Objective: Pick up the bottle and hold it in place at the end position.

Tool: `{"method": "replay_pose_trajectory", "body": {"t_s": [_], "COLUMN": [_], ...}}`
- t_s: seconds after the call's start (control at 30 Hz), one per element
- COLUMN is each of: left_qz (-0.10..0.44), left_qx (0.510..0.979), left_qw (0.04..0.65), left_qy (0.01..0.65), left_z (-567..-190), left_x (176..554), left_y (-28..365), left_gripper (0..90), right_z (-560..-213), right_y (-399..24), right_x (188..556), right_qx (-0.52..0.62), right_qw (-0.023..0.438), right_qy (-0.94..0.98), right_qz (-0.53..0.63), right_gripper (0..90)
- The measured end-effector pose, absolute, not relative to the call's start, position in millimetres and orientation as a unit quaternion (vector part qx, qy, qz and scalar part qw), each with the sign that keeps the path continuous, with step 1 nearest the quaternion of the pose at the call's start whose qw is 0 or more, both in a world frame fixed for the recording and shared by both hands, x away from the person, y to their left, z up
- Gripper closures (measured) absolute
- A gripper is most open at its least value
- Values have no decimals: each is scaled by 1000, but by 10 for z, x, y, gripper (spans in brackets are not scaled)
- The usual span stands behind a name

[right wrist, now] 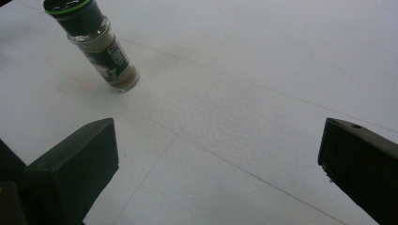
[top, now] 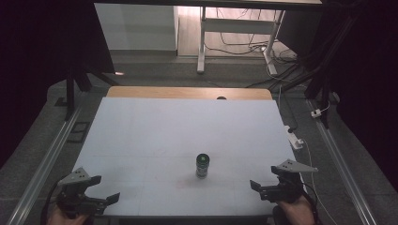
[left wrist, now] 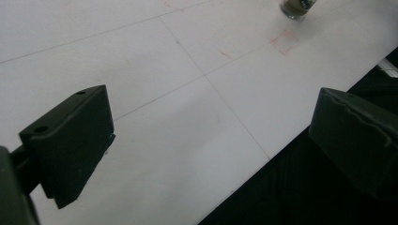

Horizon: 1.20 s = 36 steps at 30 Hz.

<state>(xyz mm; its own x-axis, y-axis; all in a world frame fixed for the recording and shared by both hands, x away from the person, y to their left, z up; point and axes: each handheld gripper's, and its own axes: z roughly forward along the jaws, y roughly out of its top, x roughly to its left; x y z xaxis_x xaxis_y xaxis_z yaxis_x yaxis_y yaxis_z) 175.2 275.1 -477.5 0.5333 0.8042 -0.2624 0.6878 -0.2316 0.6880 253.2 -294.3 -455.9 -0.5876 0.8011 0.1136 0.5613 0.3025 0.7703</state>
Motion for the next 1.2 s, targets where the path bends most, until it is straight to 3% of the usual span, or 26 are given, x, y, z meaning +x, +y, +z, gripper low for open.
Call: {"method": "replay_pose_trajectory", "body": {"t_s": [0.2,1.2], "left_qz": [95,97], "left_qx": [785,792], "left_qw": [384,365], "left_qy": [477,480], "left_z": [-4766,-4777], "left_x": [1741,1759], "left_y": [2716,2673], "left_gripper": [0,1], "right_z": [-4561,-4540], "right_y": [-2908,-2842], "right_x": [2528,2548], "right_qx": [419,410], "right_qw": [151,140], "right_qy": [803,809], "right_qz": [397,396], "right_gripper": [0,0]}}
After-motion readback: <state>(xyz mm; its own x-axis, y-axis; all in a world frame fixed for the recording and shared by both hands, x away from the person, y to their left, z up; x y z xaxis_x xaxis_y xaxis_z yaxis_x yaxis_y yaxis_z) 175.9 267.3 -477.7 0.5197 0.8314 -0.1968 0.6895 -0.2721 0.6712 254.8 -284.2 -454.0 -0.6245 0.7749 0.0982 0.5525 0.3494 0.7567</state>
